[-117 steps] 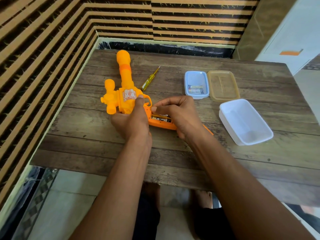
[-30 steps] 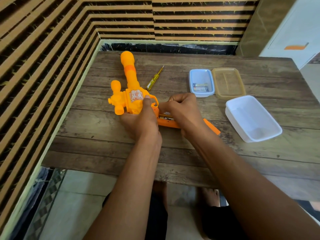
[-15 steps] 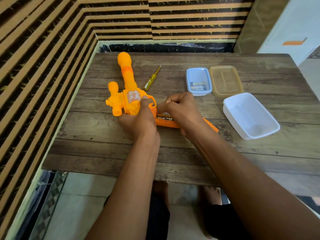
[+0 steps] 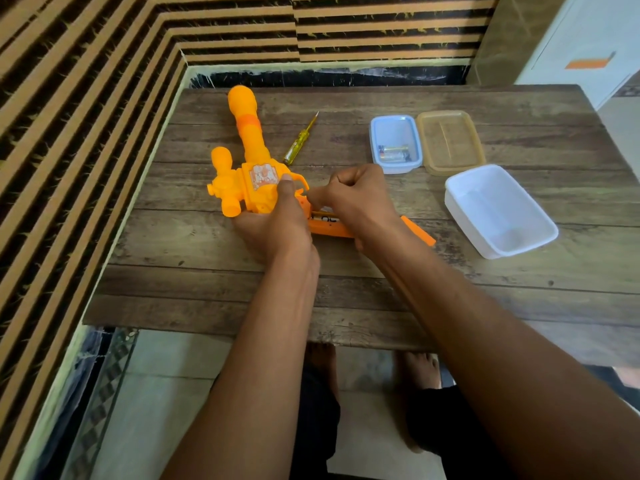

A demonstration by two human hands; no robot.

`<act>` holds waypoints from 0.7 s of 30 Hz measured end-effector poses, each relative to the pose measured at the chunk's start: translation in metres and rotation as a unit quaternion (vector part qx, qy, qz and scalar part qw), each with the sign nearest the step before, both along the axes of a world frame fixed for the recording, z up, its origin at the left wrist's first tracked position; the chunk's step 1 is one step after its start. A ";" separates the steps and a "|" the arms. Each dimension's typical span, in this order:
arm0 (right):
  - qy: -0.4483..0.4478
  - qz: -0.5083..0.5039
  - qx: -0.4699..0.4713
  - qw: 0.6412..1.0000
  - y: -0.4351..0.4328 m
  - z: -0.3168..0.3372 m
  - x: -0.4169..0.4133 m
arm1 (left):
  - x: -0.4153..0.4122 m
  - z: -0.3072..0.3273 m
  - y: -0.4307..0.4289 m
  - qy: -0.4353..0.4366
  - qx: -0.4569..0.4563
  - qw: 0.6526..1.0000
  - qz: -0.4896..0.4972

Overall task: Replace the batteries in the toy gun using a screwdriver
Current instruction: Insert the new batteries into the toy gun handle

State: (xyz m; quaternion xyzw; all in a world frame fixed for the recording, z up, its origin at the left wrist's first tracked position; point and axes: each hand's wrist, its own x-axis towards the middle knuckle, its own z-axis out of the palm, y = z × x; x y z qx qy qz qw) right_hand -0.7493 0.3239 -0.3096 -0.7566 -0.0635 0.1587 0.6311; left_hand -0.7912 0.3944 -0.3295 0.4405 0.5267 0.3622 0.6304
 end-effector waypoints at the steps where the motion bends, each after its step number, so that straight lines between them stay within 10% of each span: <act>1: 0.000 0.003 0.000 1.000 -0.001 0.000 0.000 | 0.000 0.000 0.000 -0.003 0.000 1.000 0.000; 21: 0.087 0.058 0.007 0.995 -0.014 0.004 0.009 | 0.000 0.004 0.000 -0.001 0.006 1.000 -0.006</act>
